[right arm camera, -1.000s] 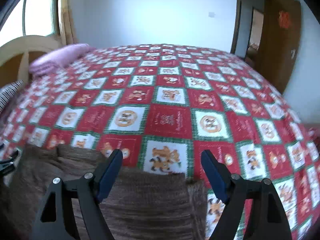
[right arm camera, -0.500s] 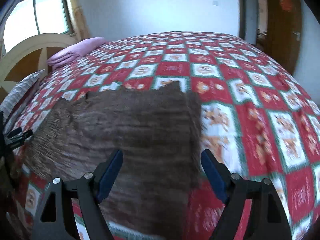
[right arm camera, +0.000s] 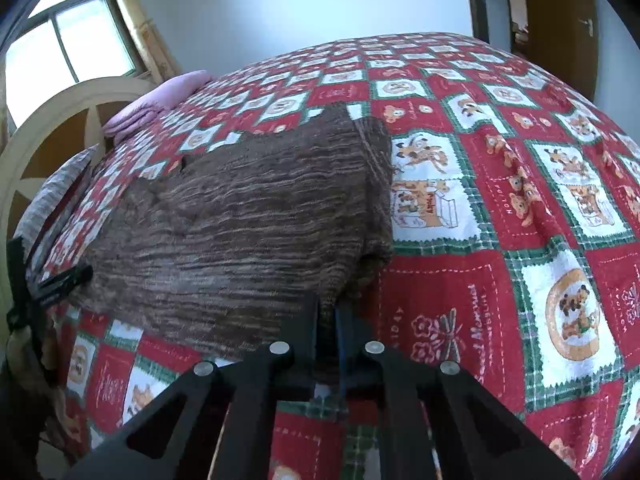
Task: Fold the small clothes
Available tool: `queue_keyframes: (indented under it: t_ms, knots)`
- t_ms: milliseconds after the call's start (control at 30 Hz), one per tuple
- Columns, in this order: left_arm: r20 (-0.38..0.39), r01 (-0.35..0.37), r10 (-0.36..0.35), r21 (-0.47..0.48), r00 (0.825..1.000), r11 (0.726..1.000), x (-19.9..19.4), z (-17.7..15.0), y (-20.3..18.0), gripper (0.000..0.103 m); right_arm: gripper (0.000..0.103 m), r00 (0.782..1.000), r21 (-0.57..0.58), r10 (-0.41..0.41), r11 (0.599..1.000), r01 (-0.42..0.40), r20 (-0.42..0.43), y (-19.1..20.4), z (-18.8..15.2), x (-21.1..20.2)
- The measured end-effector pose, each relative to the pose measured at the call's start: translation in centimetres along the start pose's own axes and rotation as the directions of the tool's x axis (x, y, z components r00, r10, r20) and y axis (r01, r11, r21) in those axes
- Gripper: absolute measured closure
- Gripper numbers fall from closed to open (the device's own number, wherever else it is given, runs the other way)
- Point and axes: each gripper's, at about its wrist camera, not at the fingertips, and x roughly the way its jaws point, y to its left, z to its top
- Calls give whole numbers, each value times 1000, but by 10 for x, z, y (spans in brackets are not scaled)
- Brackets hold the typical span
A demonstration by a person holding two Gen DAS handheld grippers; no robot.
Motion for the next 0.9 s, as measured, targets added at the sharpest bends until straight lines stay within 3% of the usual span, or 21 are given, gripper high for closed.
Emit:
queue_keyframes:
  t_ms: [200, 400, 467, 500, 567, 600, 667, 733, 900]
  knots:
    - [8, -14, 13, 20, 1000, 1000, -4, -8, -1, 39, 99, 1000, -20, -9, 1000, 9, -21, -1, -23, -8]
    - [-1, -51, 51, 75, 999, 996, -7, -14, -6, 38, 98, 1000, 36, -12, 999, 12, 4, -10, -11, -7]
    - [0, -51, 51, 75, 999, 996, -10, -16, -5, 38, 96, 999, 41, -52, 998, 51, 12, -6, -8, -13]
    - [11, -48, 47, 65, 999, 997, -14, -16, -3, 36, 91, 993, 26, -115, 993, 115, 32, 0, -5, -19]
    - [47, -76, 74, 40, 996, 996, -22, -14, 2, 26, 63, 983, 3, -163, 987, 164, 78, 11, 1, -29]
    - [60, -92, 90, 30, 994, 995, -23, -14, 3, 23, 40, 984, 1, -150, 989, 151, 97, 14, 4, -33]
    - [48, -92, 91, 20, 995, 996, -19, -11, 5, 22, 36, 988, -18, -67, 997, 70, 139, 30, 13, -35]
    - [4, -120, 120, 50, 993, 991, -9, -12, 0, 22, 36, 993, -85, -23, 996, 34, 116, 54, 21, -25]
    - [-9, -146, 147, 63, 989, 987, -5, -17, -2, 21, 36, 991, -238, 108, 967, -86, 78, 126, 41, 17]
